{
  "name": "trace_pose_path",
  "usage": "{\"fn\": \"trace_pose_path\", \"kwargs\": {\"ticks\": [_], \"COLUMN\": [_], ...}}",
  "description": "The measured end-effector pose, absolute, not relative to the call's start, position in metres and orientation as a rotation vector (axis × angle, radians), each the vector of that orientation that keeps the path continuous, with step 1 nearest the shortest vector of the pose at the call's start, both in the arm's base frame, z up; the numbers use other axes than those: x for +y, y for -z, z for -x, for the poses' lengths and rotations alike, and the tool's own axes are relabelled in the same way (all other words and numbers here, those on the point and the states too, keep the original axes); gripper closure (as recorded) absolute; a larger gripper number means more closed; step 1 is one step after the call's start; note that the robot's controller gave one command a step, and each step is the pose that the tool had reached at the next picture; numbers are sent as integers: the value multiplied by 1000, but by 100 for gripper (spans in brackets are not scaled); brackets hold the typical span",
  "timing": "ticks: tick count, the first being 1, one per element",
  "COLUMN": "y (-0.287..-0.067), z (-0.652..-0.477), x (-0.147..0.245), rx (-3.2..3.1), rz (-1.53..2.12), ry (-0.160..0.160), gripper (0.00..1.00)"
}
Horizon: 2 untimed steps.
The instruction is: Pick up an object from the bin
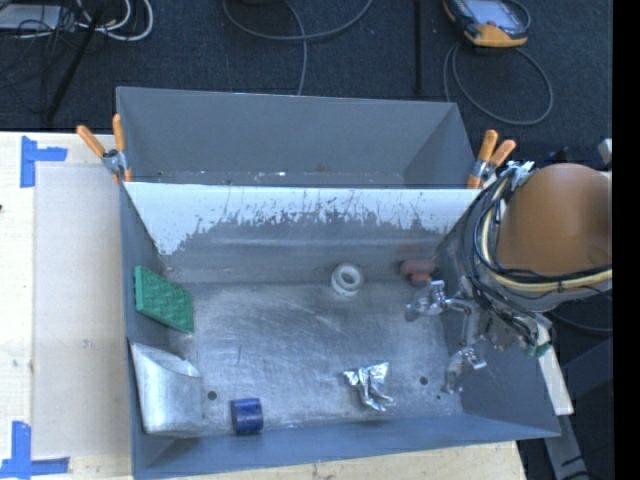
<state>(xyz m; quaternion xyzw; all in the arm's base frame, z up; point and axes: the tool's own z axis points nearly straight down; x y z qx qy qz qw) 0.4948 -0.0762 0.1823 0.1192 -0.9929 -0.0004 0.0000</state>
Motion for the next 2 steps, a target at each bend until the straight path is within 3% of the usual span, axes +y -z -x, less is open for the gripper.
{"fn": "trace_pose_path", "kwargs": {"ticks": [1, 2], "y": [-73, -75], "z": [-485, -482], "x": [-51, -52], "rx": [-3135, -3119], "rz": [-354, -356], "ry": [0, 1], "gripper": [0, 100]}}
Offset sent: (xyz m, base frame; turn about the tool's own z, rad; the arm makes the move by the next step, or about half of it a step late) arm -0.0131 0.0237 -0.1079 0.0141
